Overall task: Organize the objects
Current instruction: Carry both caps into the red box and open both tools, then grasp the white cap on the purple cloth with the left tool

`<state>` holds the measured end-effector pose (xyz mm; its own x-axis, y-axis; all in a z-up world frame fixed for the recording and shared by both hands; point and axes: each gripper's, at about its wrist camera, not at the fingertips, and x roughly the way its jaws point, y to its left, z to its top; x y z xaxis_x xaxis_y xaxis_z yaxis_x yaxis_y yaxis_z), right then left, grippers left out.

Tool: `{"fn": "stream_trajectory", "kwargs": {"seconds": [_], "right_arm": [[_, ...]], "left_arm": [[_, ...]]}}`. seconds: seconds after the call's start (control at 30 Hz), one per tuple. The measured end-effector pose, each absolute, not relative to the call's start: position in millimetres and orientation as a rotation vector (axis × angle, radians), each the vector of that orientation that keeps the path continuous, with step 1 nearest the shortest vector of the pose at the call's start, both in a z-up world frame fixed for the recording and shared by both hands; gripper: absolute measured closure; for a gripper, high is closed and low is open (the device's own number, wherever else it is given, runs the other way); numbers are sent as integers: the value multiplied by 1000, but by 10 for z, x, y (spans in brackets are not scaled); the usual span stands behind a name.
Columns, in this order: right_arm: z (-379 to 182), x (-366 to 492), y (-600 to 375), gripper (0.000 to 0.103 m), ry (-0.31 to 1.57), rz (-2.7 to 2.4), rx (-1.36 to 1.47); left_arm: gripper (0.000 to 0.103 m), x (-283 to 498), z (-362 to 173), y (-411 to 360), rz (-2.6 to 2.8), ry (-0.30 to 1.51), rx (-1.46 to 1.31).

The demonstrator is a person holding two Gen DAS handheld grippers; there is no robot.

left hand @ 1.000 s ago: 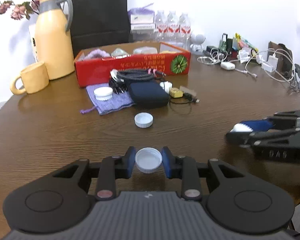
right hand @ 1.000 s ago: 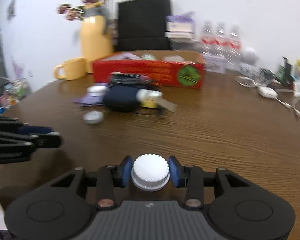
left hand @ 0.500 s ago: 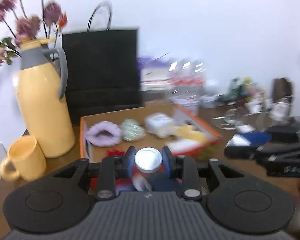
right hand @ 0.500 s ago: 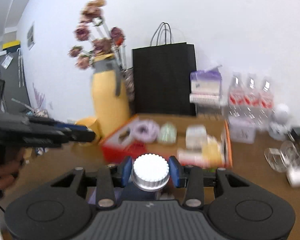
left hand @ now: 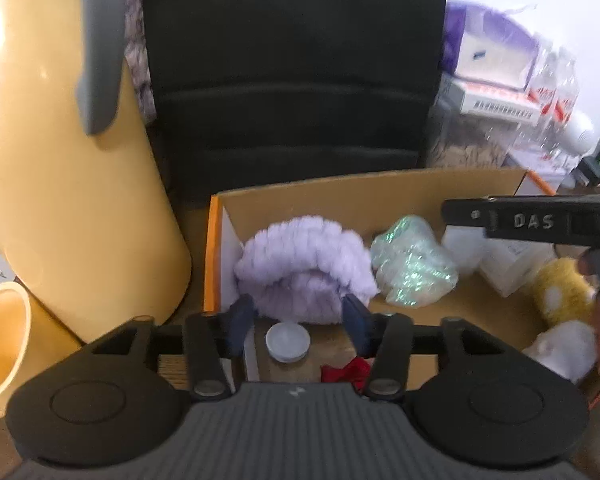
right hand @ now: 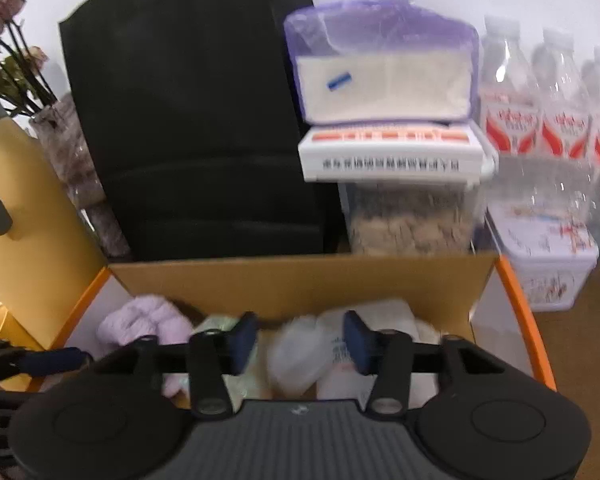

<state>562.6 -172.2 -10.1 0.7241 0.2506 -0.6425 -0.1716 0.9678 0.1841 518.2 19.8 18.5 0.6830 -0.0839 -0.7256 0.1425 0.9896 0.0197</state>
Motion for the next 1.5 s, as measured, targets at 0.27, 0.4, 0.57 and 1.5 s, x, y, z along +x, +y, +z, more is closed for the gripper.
{"fn": "stream_trajectory", "kwargs": {"seconds": [0.27,0.4,0.57,1.5], "right_arm": [[424,5222,-2025,40,648,241,175],[698,4562,-2092,33,601,261,90],[663,3319,-2220,31,561,341,24],[328,803,-2629,22,500,303,1]], "left_arm": [[21,4663,624,215,-135,725,69],[6,3993,867,337,-155,664,25],[0,2897,854,426,-206,572,5],[0,966,454,506,-313,475,129]]}}
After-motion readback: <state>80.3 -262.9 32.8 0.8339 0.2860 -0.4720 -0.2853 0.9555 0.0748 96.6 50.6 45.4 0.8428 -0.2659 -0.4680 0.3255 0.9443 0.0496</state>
